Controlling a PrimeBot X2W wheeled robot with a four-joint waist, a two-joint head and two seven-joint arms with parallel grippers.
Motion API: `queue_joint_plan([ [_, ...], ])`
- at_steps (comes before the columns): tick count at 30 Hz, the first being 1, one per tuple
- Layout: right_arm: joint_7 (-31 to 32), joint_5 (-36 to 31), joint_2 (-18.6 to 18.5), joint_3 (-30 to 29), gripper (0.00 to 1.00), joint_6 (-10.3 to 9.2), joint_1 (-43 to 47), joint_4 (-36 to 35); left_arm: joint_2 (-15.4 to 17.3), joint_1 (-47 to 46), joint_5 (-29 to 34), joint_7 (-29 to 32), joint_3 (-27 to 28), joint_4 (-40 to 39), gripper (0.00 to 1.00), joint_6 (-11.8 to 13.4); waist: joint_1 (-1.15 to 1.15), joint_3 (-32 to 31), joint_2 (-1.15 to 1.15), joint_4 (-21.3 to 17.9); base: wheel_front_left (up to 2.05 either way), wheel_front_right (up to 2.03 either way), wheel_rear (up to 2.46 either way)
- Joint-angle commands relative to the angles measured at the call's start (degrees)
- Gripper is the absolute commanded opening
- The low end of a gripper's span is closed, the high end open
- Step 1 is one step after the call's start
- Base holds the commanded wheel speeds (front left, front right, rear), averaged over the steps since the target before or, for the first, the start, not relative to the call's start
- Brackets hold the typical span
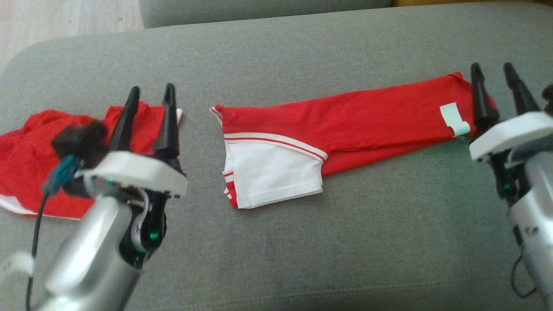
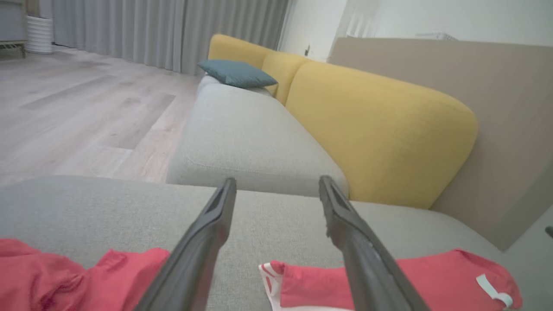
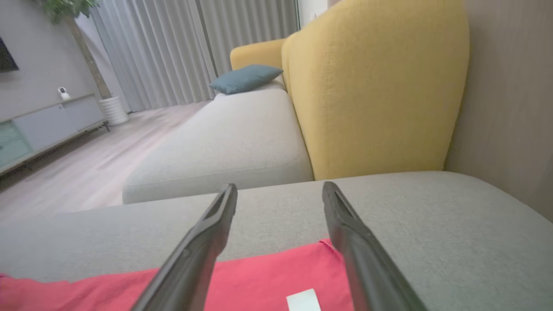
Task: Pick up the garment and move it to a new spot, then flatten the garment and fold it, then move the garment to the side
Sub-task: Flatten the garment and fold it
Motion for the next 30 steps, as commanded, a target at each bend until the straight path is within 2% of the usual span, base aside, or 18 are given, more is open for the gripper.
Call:
queue_joint_plan([
  [1, -1.49, -0.69, 0.36, -0.31, 1.00, 0.21, 1.74, -3.77, -0.78, 1.49, 2.75, -0.67, 6.10, -2.88, 1.00, -1.15, 0.00, -0.27, 0.00, 0.06, 0.00, 0.00, 0.00],
  [2, -1.49, -0.69, 0.36, -0.31, 1.00, 0.21, 1.74, -3.77, -0.78, 1.49, 2.75, -0.67, 6.10, -2.88, 1.00, -1.15, 0.00, -0.27, 0.00, 0.06, 0.00, 0.00, 0.00],
  [5, -2.57, -2.57, 2.04, -2.74, 1.00, 0.21, 5.53, -7.03, -4.60, 6.18, 7.34, -0.67, 11.27, -4.28, 1.00, -3.40, 0.00, -0.79, 0.00, 0.18, 0.00, 0.00, 0.00],
  [11, -3.13, -7.94, 7.01, -7.98, 1.00, 0.21, 12.88, -12.03, -11.48, 13.10, 15.57, -0.68, 18.31, -4.00, 1.00, -8.95, 0.00, -1.40, 0.00, 0.12, 0.00, 0.00, 0.00],
  [15, -3.15, -10.50, 9.30, -10.47, 1.00, 0.21, 15.20, -14.07, -14.33, 15.09, 19.26, -0.68, 21.17, -2.24, 1.00, -12.65, 0.00, -1.72, 0.00, 0.18, 0.00, 0.00, 0.00],
  [19, -1.70, -12.50, 10.00, -11.95, 1.00, 0.21, 15.70, -15.34, -16.03, 15.08, 21.36, -0.68, 23.11, -0.91, 1.00, -15.46, 0.00, -1.30, 0.00, 0.69, 0.00, 0.00, 0.00],
  [23, 0.97, -13.56, 9.84, -15.01, 1.00, 0.21, 14.33, -14.86, -17.00, 14.33, 22.62, -0.68, 24.16, 0.14, 1.00, -17.25, 0.00, 0.42, 0.00, 1.49, 0.00, 0.00, 0.00],
  [30, 6.03, -15.07, 8.67, -27.17, 1.00, 0.21, 7.44, -7.60, -17.64, 12.20, 23.90, -0.69, 23.82, 2.13, 1.00, -18.92, 0.00, 4.83, 0.00, 4.00, 0.00, 0.00, 0.00],
])
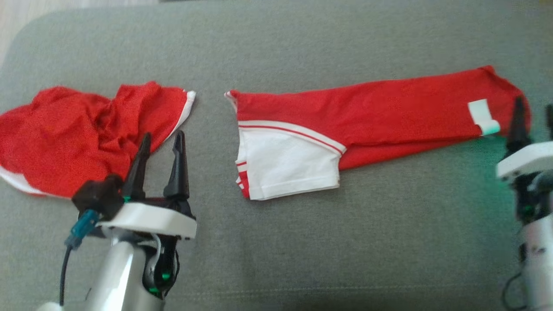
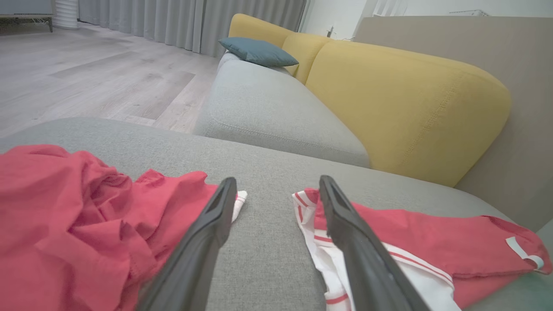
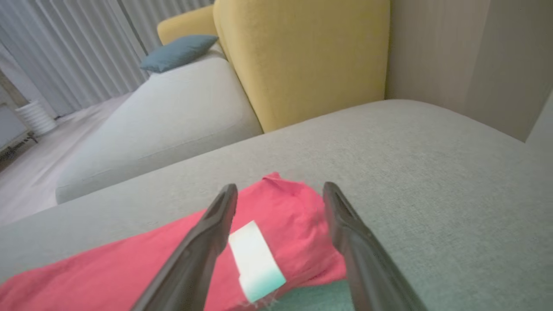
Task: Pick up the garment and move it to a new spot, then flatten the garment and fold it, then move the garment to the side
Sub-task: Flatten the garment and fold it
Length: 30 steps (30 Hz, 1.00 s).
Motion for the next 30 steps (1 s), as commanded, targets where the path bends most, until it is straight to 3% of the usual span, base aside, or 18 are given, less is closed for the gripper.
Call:
queue_joint_plan([
  [1, 0.58, -1.47, -1.60, -0.48, 1.00, 0.20, -2.78, -0.45, 0.17, -2.64, 0.11, -0.30, 1.80, -1.60, 1.00, -0.42, 0.00, 1.74, 0.00, 1.47, 0.00, 0.00, 0.00],
  [9, 8.46, -7.04, -3.39, -10.55, 1.00, 0.20, -11.62, 10.90, 0.10, -4.98, -1.84, -0.30, 0.82, -1.48, 1.00, -0.14, 0.00, 5.93, 0.00, 4.09, 0.00, 0.00, 0.00],
  [14, 10.30, -10.12, -4.43, -13.15, 1.00, 0.20, -14.18, 14.80, 0.09, -5.85, -1.93, -0.30, 0.66, -1.75, 1.00, 0.19, 0.00, 7.33, 0.00, 4.44, 0.00, 0.00, 0.00],
  [29, 15.14, -11.44, -3.78, -14.07, 1.00, 0.20, -18.89, 20.62, 0.09, -8.11, -1.28, -0.30, 1.10, -1.89, 1.00, 0.38, 0.00, 10.07, 0.00, 3.22, 0.00, 0.00, 0.00],
  [30, 15.37, -11.16, -3.70, -13.98, 0.65, 0.20, -18.96, 20.81, 0.09, -8.23, -1.26, -0.30, 1.17, -1.84, 1.00, 0.38, 0.00, 10.06, 0.00, 3.12, 0.00, 0.00, 0.00],
])
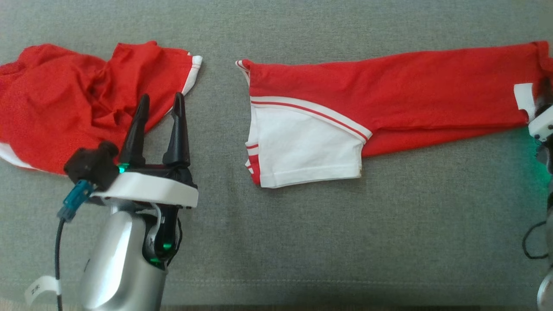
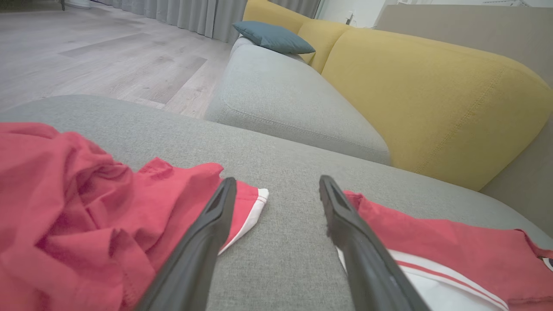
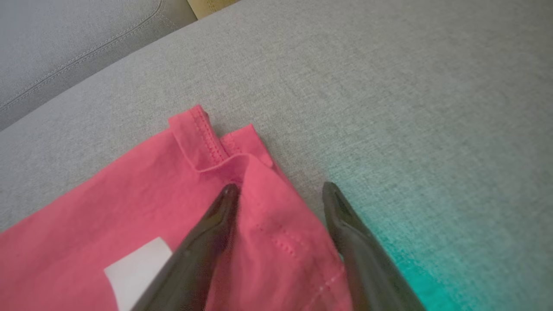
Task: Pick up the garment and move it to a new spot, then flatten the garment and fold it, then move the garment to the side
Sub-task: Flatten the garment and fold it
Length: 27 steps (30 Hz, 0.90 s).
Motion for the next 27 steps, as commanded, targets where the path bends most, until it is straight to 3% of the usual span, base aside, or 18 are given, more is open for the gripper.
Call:
queue_joint_plan([
  [1, 0.91, 0.50, 0.15, 1.35, 0.06, 0.20, 0.09, -0.02, 0.50, -1.40, 0.36, -0.30, 1.79, -1.78, 1.00, 0.28, 0.00, -0.05, 0.00, -0.16, 0.00, 0.00, 0.00],
  [2, 1.14, 0.93, 0.06, 1.26, 0.00, 0.20, 0.08, 0.17, 0.50, -1.50, 0.40, -0.30, 1.91, -1.73, 1.00, 0.25, 0.00, -0.11, 0.00, -0.25, 0.00, 0.00, 0.00],
  [9, -0.19, 0.85, -2.14, -0.91, 0.00, 0.20, 0.64, 0.47, 0.50, -1.42, 0.73, -0.30, 2.81, -1.50, 1.00, -0.03, 0.00, -0.96, 0.00, -0.73, 0.00, 0.00, 0.00],
  [16, -4.90, -8.36, -4.83, -8.98, 0.00, 0.20, 1.66, -0.04, 0.50, -0.64, 0.88, -0.30, 3.11, -1.28, 1.00, -0.22, 0.00, -2.52, 0.00, -1.30, 0.00, 0.00, 0.00],
  [21, -6.65, -14.95, -1.05, -14.81, 0.00, 0.20, 0.66, -2.07, 0.50, -0.01, 0.82, -0.30, 3.20, -1.10, 1.00, -0.27, 0.00, -4.07, 0.00, -1.87, 0.00, 0.00, 0.00],
  [27, -7.90, -16.67, 4.19, -13.55, 0.00, 0.20, -0.83, -3.57, 0.50, 1.25, 0.42, -0.30, 2.83, -0.59, 1.00, -0.26, 0.00, -6.99, 0.00, -2.28, 0.00, 0.00, 0.00],
])
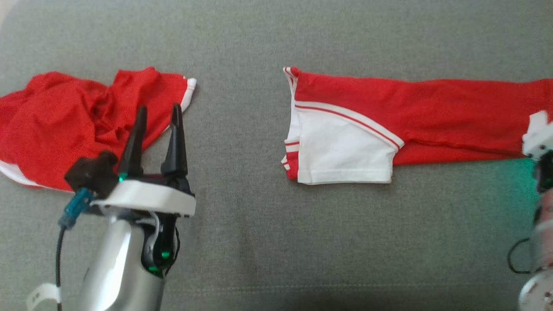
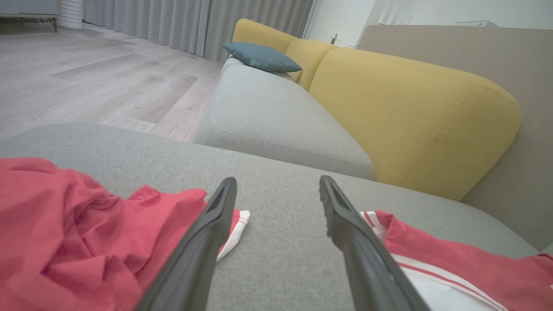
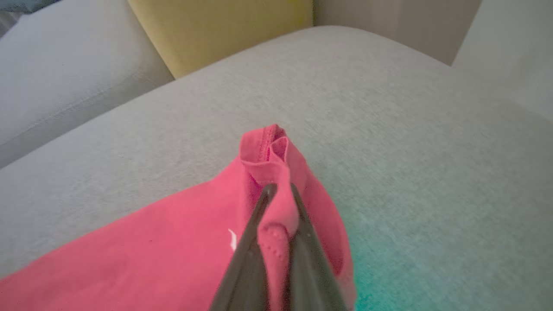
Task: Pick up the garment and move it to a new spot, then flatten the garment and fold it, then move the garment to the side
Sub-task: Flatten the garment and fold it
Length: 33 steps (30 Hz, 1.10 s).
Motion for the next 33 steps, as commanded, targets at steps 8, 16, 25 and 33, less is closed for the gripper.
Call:
queue_joint_plan([
  [8, -1.47, 2.76, 5.08, 10.14, 0.00, 0.18, -2.23, -4.42, 0.57, 2.79, -0.33, -0.29, 2.45, -0.95, 1.00, -0.15, 0.00, -5.87, 0.00, -0.52, 0.00, 0.00, 0.00],
  [16, 2.12, 16.34, 7.16, 25.82, 0.00, 0.18, 0.77, -7.15, 0.57, 6.19, -1.21, -0.29, 2.67, -0.90, 1.00, 0.09, 0.00, -10.66, 0.00, -0.39, 0.00, 0.00, 0.00],
  [25, 3.84, 37.03, 7.19, 48.96, 0.00, 0.18, 8.83, -16.38, 0.57, 7.38, -1.97, -0.29, 2.69, -1.20, 1.00, 0.36, 0.00, -12.06, 0.00, 0.21, 0.00, 0.00, 0.00],
  [33, 1.61, 44.29, 7.20, 59.97, 0.00, 0.18, 12.76, -19.57, 0.57, 7.42, -2.84, -0.29, 1.12, -1.09, 1.00, 0.56, 0.00, -11.54, 0.00, 2.03, 0.00, 0.00, 0.00],
])
